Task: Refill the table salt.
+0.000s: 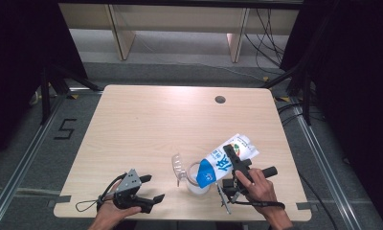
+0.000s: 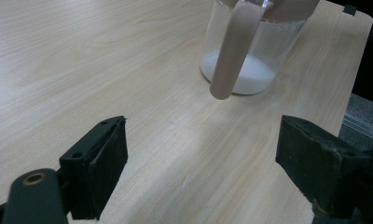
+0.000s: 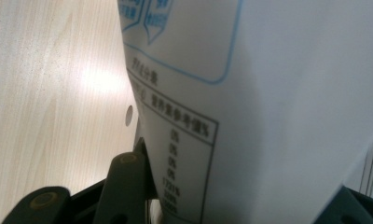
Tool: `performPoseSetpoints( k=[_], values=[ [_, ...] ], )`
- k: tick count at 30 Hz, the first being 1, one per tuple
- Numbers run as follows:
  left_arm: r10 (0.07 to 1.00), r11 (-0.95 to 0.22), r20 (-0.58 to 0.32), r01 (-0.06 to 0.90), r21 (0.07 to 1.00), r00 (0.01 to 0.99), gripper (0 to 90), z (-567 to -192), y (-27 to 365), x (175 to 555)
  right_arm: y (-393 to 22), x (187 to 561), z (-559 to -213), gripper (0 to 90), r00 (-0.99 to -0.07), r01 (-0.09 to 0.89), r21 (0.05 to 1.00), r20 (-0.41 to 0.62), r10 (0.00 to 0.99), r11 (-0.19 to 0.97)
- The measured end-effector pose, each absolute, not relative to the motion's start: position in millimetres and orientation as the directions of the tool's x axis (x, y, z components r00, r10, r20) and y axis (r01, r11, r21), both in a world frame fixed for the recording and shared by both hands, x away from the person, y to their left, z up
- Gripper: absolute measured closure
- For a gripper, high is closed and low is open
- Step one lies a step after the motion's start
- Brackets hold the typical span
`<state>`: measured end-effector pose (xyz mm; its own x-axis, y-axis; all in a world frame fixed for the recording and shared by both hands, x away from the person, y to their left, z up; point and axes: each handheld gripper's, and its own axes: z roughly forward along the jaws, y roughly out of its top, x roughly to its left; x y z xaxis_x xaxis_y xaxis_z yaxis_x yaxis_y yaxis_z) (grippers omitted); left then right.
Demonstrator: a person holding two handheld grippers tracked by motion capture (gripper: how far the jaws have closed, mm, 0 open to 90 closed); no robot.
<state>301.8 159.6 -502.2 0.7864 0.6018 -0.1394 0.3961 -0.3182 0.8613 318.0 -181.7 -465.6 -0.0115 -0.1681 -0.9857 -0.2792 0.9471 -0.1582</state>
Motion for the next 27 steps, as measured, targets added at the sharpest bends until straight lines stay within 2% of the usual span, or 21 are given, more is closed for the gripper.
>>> performPoseSetpoints(
  k=[3,5,9,21,23,27],
  values=[
    [0.601,-0.313,-0.142,0.395,0.864,0.786,16.1,-502.6,159.2,301.8,-182.2,317.6,-466.0,58.2,-0.018,-0.279,-0.150,-0.987,-0.161,0.949],
    [0.601,-0.312,-0.143,0.396,0.864,0.786,16.1,-502.7,159.2,301.8,-179.9,318.2,-461.1,58.2,0.019,-0.293,-0.222,-0.974,-0.227,0.930],
    [0.601,-0.313,-0.142,0.395,0.864,0.787,16.1,-502.6,159.3,301.9,-182.0,317.8,-466.4,58.3,-0.017,-0.276,-0.145,-0.988,-0.156,0.950],
    [0.602,-0.312,-0.144,0.397,0.863,0.786,16.1,-502.8,159.1,301.9,-181.7,317.2,-464.3,58.4,-0.004,-0.270,-0.202,-0.977,-0.211,0.941],
    [0.602,-0.312,-0.144,0.397,0.863,0.786,16.1,-502.7,159.1,301.8,-181.7,316.4,-467.8,58.5,-0.023,-0.256,-0.150,-0.987,-0.161,0.955],
    [0.603,-0.317,-0.142,0.399,0.861,0.785,16.1,-502.4,159.4,301.8,-181.2,316.2,-466.4,58.5,-0.018,-0.257,-0.165,-0.984,-0.175,0.952]
  ],
)
